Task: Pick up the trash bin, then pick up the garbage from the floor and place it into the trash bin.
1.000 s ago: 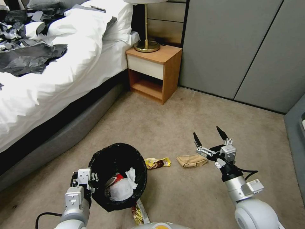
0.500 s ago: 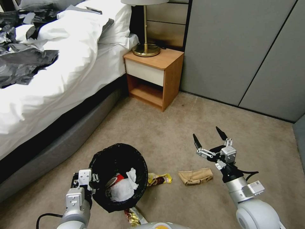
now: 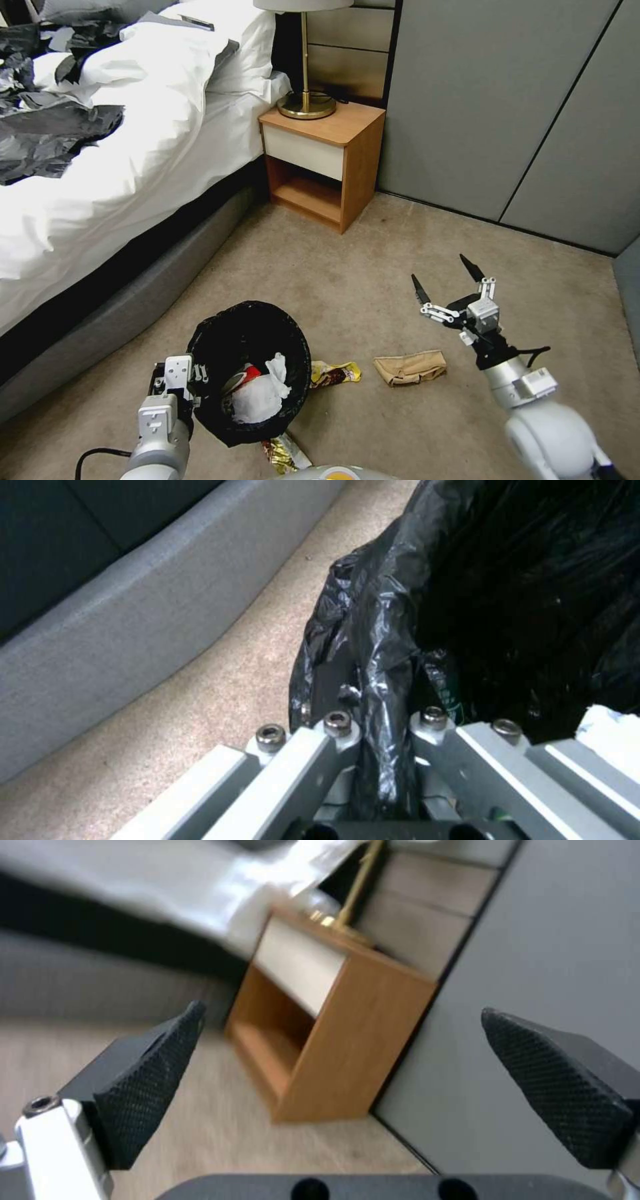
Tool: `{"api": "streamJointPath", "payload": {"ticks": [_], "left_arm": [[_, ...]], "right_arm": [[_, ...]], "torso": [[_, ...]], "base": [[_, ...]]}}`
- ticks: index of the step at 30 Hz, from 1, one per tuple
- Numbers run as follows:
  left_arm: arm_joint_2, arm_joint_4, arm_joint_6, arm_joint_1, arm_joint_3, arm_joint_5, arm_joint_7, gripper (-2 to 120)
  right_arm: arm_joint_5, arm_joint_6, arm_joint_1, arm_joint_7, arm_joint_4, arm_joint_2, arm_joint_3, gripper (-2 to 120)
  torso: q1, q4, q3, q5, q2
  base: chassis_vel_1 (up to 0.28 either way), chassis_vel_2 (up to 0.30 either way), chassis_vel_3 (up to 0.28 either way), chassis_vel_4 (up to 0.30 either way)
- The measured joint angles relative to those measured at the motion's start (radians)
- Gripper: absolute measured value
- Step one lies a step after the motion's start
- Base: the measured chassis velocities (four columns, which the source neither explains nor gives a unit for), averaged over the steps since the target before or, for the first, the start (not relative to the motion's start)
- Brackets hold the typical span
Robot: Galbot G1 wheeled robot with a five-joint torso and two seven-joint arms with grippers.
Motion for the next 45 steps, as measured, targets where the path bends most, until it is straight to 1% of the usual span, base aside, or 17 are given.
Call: {"api": "streamJointPath", "payload": {"ticks": [1, 2, 3, 5, 6, 9, 10, 13, 14, 16, 20, 22, 23, 26, 31, 34, 45], "left_arm": [[0.0, 0.0, -0.001, 0.001, 0.001, 0.0, 0.0, 0], [0.0, 0.0, -0.001, 0.001, 0.001, 0.0, 0.0, 0], [0.0, 0.0, -0.001, 0.001, 0.002, 0.0, 0.0, 0], [0.0, 0.0, -0.002, 0.002, 0.006, 0.001, 0.0, 0], [0.0, 0.0, -0.002, 0.002, 0.006, 0.001, 0.0, 0], [-0.001, 0.0, -0.004, 0.002, 0.013, 0.005, 0.0, 0], [-0.001, 0.0, -0.004, 0.002, 0.013, 0.005, 0.0, 0], [-0.003, -0.001, -0.008, 0.005, 0.02, 0.01, 0.0, 0], [-0.003, -0.001, -0.008, 0.005, 0.02, 0.01, 0.0, 0], [-0.003, -0.002, -0.01, 0.008, 0.02, 0.01, 0.0, 0], [-0.003, -0.002, -0.013, 0.01, 0.019, 0.01, 0.0, 0], [-0.003, -0.002, -0.015, 0.011, 0.02, 0.011, 0.0, 0], [-0.003, -0.002, -0.015, 0.011, 0.02, 0.011, 0.0, 0], [-0.003, -0.002, -0.017, 0.012, 0.024, 0.013, 0.0, 0], [-0.004, -0.003, -0.018, 0.015, 0.024, 0.016, 0.0, 0], [-0.005, -0.005, -0.02, 0.02, 0.026, 0.02, 0.0, 0], [-0.007, -0.01, -0.023, 0.028, 0.025, 0.026, 0.001, 0]], "right_arm": [[-0.008, -0.006, 0.011, -0.032, -0.028, -0.024, 0.004, 100], [-0.008, -0.006, 0.011, -0.032, -0.028, -0.024, 0.004, 100], [-0.016, -0.014, 0.02, -0.06, -0.052, -0.043, 0.004, 100], [-0.044, -0.029, 0.041, -0.112, -0.091, -0.078, 0.001, 100], [-0.044, -0.029, 0.041, -0.112, -0.091, -0.078, 0.001, 100], [-0.124, -0.04, 0.086, -0.189, -0.155, -0.107, -0.018, 100], [-0.124, -0.04, 0.086, -0.189, -0.155, -0.107, -0.018, 100], [-0.288, -0.023, 0.149, -0.258, -0.251, -0.109, -0.05, 100], [-0.288, -0.023, 0.149, -0.258, -0.251, -0.109, -0.05, 100], [-0.394, 0.013, 0.18, -0.294, -0.308, -0.101, -0.069, 100], [-0.448, 0.033, 0.196, -0.313, -0.35, -0.096, -0.092, 100], [-0.489, 0.053, 0.218, -0.327, -0.402, -0.089, -0.115, 100], [-0.489, 0.053, 0.218, -0.327, -0.402, -0.089, -0.115, 100], [-0.522, 0.092, 0.249, -0.338, -0.469, -0.081, -0.141, 100], [-0.544, 0.122, 0.271, -0.349, -0.517, -0.071, -0.157, 100], [-0.568, 0.163, 0.305, -0.362, -0.58, -0.057, -0.178, 100], [-0.639, 0.196, 0.382, -0.36, -0.688, -0.03, -0.217, 100]], "torso": [[0.0, 0.0, 0.0, 0.0, 0.0], [0.0, 0.0, 0.0, 0.0, 0.0], [0.0, -0.0001, 0.0, 0.0004, 0.0], [0.0, -0.0002, 0.0, 0.0, 0.0], [0.0, -0.0002, 0.0, 0.0, 0.0], [0.0, -0.0002, 0.0, 0.0, 0.0], [0.0, -0.0002, 0.0, 0.0, 0.0], [0.0, 0.0, 0.0, 0.0002, 0.0], [0.0, 0.0, 0.0, 0.0002, 0.0], [0.0, 0.0, 0.0, 0.0002, 0.0], [0.0, -0.0001, 0.0, 0.0, 0.0], [0.0, -0.0001, 0.0, 0.0, 0.0], [0.0, -0.0001, 0.0, 0.0, 0.0], [0.0, 0.0, 0.0, -0.0001, 0.0], [0.0, -0.0002, 0.0, 0.0, 0.0], [0.0, -0.0001, 0.0, 0.0, 0.0], [0.0, 0.0001, 0.0, -0.0001, 0.0]], "base": [[0.0, 0.0, 0.0, 0.0], [0.0, 0.0, 0.0, 0.0], [0.0, 0.0, 0.0, 0.0], [0.0, 0.0, 0.0, 0.0], [0.0, 0.0, 0.0, 0.0], [0.0, 0.0, 0.0, 0.0], [0.0, 0.0, 0.0, 0.0], [0.0, 0.0, 0.0, 0.0], [0.0, 0.0, 0.0, 0.0], [0.0, 0.0, 0.0, 0.0], [0.0, 0.0, 0.0, 0.0], [0.0, 0.0, 0.0, 0.0], [0.0, 0.0, 0.0, 0.0], [0.0, 0.0, 0.0, 0.0], [0.0, 0.0, 0.0, 0.0], [0.0, 0.0, 0.0, 0.0], [0.0, 0.0, 0.0, 0.0]]}}
